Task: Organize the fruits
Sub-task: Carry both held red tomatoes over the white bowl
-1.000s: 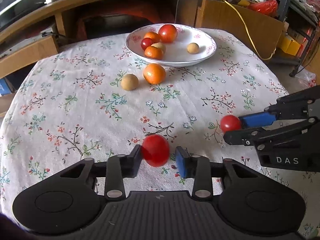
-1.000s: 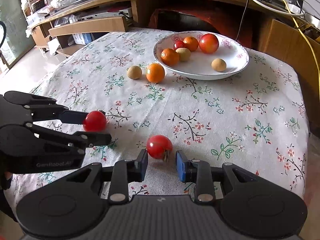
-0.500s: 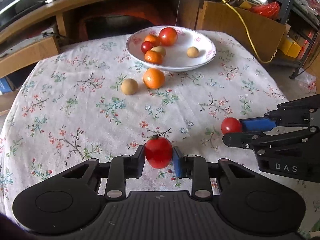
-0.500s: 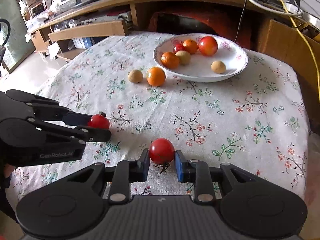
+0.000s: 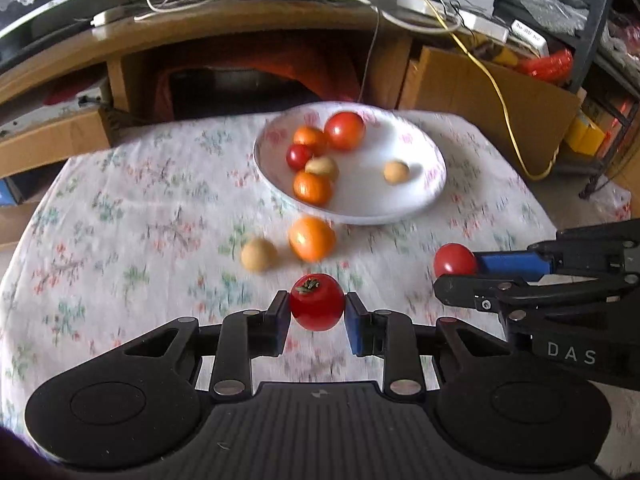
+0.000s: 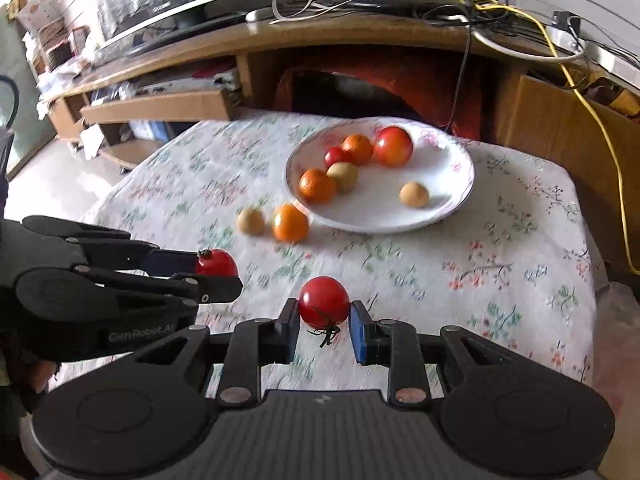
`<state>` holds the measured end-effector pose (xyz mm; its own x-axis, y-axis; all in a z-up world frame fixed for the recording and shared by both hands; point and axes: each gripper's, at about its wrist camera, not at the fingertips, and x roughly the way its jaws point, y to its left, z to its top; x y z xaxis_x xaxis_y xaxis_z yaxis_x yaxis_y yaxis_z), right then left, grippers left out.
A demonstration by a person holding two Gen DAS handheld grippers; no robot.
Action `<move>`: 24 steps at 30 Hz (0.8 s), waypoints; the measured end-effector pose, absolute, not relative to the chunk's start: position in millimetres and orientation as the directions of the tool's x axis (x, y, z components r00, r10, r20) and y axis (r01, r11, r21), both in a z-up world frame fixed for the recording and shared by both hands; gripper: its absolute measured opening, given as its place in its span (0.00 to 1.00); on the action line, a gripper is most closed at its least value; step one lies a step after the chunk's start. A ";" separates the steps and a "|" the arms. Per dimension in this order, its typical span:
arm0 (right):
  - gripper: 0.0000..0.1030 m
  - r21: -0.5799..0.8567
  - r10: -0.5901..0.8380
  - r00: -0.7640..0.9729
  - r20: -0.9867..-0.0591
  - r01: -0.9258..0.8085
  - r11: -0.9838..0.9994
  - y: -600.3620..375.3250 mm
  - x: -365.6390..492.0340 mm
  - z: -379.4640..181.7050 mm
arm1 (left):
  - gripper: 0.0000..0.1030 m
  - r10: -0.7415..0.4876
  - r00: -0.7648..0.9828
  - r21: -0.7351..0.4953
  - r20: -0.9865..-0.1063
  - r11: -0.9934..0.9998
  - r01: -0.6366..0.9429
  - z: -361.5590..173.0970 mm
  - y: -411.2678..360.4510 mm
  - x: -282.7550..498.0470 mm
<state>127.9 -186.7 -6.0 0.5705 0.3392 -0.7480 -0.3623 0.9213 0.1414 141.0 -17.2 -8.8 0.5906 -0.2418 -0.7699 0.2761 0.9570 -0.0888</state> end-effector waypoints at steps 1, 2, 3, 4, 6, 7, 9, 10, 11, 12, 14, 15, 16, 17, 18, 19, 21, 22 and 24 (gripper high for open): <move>0.26 0.147 0.340 0.575 -0.744 -0.355 0.923 -187.8 132.4 -4.6 | 0.36 -0.247 0.594 -0.095 -0.766 0.957 0.275 -7.2 -17.9 145.6; 0.26 0.152 0.340 0.581 -0.739 -0.348 0.925 -188.9 136.6 -3.1 | 0.36 -0.250 0.597 -0.099 -0.762 0.956 0.275 -5.5 -18.8 149.6; 0.26 0.156 0.341 0.585 -0.736 -0.343 0.926 -189.8 140.2 -2.0 | 0.36 -0.253 0.602 -0.100 -0.757 0.956 0.275 -3.7 -20.3 154.1; 0.26 0.160 0.341 0.588 -0.734 -0.338 0.927 -190.7 144.2 -1.1 | 0.36 -0.257 0.605 -0.102 -0.754 0.955 0.278 -2.2 -21.5 157.9; 0.26 0.160 0.337 0.595 -0.730 -0.330 0.930 -191.6 151.4 0.3 | 0.35 -0.264 0.611 -0.105 -0.746 0.953 0.283 -0.2 -25.1 165.1; 0.26 0.162 0.337 0.596 -0.729 -0.327 0.931 -192.4 155.2 0.9 | 0.35 -0.265 0.615 -0.105 -0.743 0.953 0.285 0.6 -26.6 168.2; 0.26 0.163 0.334 0.602 -0.726 -0.321 0.933 -192.8 163.0 2.2 | 0.35 -0.267 0.616 -0.106 -0.741 0.952 0.286 0.3 -29.8 174.9; 0.26 0.163 0.332 0.604 -0.724 -0.318 0.934 -192.6 166.6 2.5 | 0.35 -0.268 0.616 -0.107 -0.741 0.952 0.286 -0.2 -31.4 178.4; 0.26 0.163 0.331 0.607 -0.722 -0.315 0.935 -192.5 170.3 2.8 | 0.34 -0.269 0.617 -0.108 -0.740 0.952 0.285 -0.6 -32.1 181.4; 0.26 0.161 0.328 0.610 -0.721 -0.314 0.936 -192.3 174.5 3.3 | 0.33 -0.269 0.619 -0.110 -0.738 0.953 0.283 -0.9 -33.5 185.1; 0.26 0.156 0.323 0.614 -0.720 -0.310 0.938 -192.7 181.2 3.3 | 0.33 -0.271 0.618 -0.113 -0.738 0.953 0.282 -0.9 -34.3 189.7; 0.26 0.153 0.320 0.616 -0.720 -0.309 0.939 -193.2 184.5 3.2 | 0.34 -0.274 0.613 -0.118 -0.741 0.952 0.283 -1.7 -33.9 191.4; 0.26 0.152 0.318 0.617 -0.720 -0.307 0.939 -194.4 187.6 3.0 | 0.34 -0.279 0.607 -0.125 -0.744 0.951 0.284 -2.3 -32.3 191.1; 0.26 0.152 0.316 0.617 -0.721 -0.304 0.941 -195.9 189.9 2.6 | 0.34 -0.283 0.600 -0.131 -0.749 0.950 0.284 -3.2 -31.0 189.0; 0.26 0.156 0.314 0.617 -0.722 -0.297 0.942 -197.8 192.1 2.1 | 0.34 -0.287 0.589 -0.136 -0.755 0.948 0.288 -4.7 -29.1 184.9; 0.26 0.159 0.312 0.617 -0.723 -0.291 0.944 -199.9 193.6 1.9 | 0.34 -0.290 0.579 -0.139 -0.762 0.946 0.292 -6.4 -27.6 180.4; 0.26 0.162 0.307 0.619 -0.723 -0.279 0.946 -205.3 193.5 2.2 | 0.35 -0.307 0.545 -0.151 -0.780 0.938 0.311 -12.0 -27.1 167.6; 0.26 0.166 0.306 0.619 -0.723 -0.274 0.947 -208.0 192.5 2.4 | 0.36 -0.305 0.535 -0.144 -0.788 0.936 0.321 -14.4 -29.3 164.0; 0.26 0.168 0.303 0.617 -0.726 -0.268 0.949 -213.0 188.7 1.9 | 0.37 -0.284 0.531 -0.109 -0.798 0.935 0.337 -20.9 -35.8 159.5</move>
<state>188.7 -213.0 1.9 0.6169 0.3031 -0.7263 -0.2682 0.9486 0.1681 159.5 -35.8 -20.9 0.5314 -0.2843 -0.7980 0.3366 0.9353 -0.1090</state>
